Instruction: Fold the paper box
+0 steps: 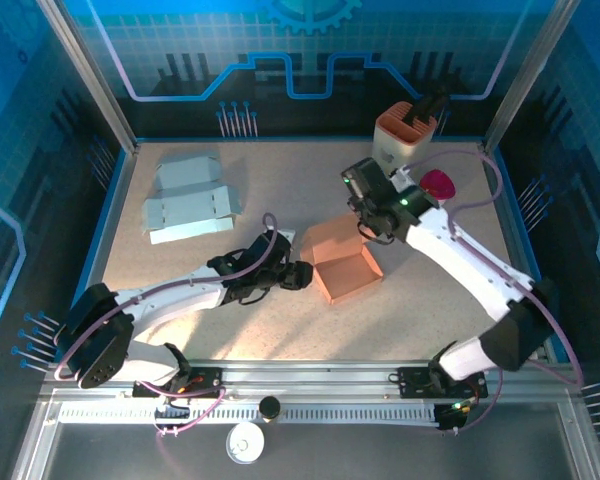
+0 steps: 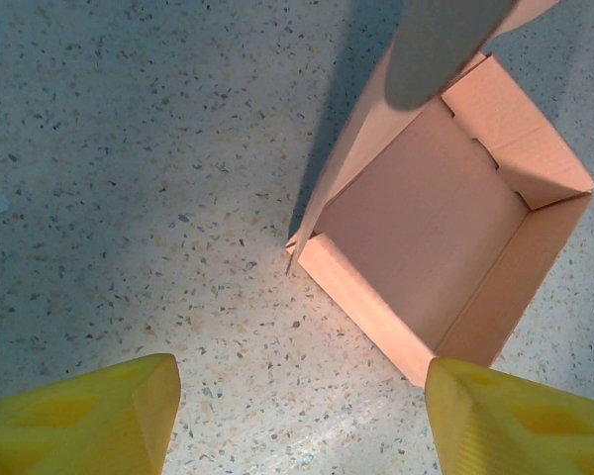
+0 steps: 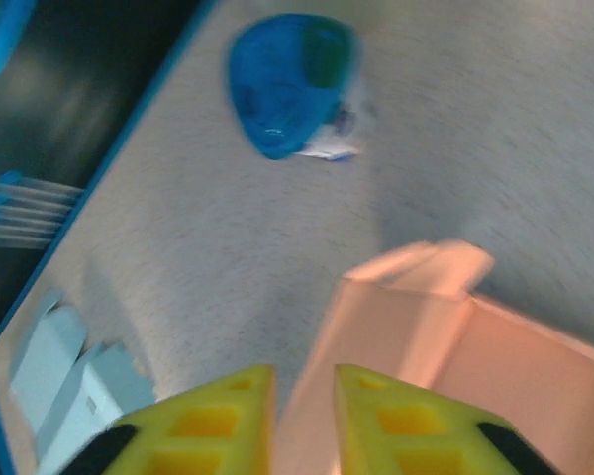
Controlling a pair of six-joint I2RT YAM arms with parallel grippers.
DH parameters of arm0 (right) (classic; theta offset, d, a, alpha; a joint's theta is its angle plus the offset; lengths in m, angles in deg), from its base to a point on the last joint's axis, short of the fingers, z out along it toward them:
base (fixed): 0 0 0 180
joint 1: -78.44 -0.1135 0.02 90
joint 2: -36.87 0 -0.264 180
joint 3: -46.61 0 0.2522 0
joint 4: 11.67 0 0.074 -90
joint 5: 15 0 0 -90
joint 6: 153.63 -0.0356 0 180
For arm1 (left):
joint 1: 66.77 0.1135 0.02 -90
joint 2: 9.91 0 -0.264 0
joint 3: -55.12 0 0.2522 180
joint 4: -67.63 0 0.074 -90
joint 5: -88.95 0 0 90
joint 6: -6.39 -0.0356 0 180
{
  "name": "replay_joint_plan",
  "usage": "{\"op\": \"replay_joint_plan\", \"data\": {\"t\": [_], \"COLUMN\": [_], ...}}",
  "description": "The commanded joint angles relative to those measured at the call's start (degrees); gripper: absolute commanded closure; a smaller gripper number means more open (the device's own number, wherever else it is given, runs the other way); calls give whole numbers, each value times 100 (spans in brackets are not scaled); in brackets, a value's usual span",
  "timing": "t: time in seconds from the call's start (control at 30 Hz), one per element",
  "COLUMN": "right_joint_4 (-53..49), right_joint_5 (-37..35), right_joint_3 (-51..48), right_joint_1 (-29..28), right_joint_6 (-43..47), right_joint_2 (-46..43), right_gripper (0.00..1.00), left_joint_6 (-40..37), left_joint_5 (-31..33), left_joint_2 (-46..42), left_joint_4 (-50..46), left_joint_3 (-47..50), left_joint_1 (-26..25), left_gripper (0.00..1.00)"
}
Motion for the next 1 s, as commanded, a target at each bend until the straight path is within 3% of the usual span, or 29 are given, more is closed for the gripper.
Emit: {"op": "replay_joint_plan", "data": {"t": [0.0,0.1,0.13,0.23,0.3,0.4,0.6,0.97], "right_joint_4": [2903,4421,4357,3185,2536,2669,3321,3479], "right_joint_5": [1140,4073,4901,6290,6470,6077,5620,5690], "right_joint_3": [-1141,-2136,-2219,-2037,-1942,-2207,-2688,-2814], "right_joint_1": [485,1542,1956,2912,3241,3329,3253,3224], "right_joint_6": [3430,4907,5288,6499,7195,7550,7409,7202], "right_joint_2": [-765,-1284,-1304,-1032,-806,-613,-324,-240], "right_gripper": [62,52,52,54,56,58,52,50], "left_joint_6": [-285,-489,-576,-745,-837,-947,-1033,-1275], "left_joint_5": [100,36,48,52,-38,-75,-323,-261], "left_joint_2": [-182,-206,-189,-112,-68,34,321,755], "left_joint_4": [-298,-422,-462,-500,-455,-433,-296,-207], "left_joint_3": [-230,-316,-350,-417,-458,-562,-829,-1161], "left_joint_1": [0,30,32,114,188,273,337,338], "left_gripper": [32,32,32,34,36,39,47,56]}}
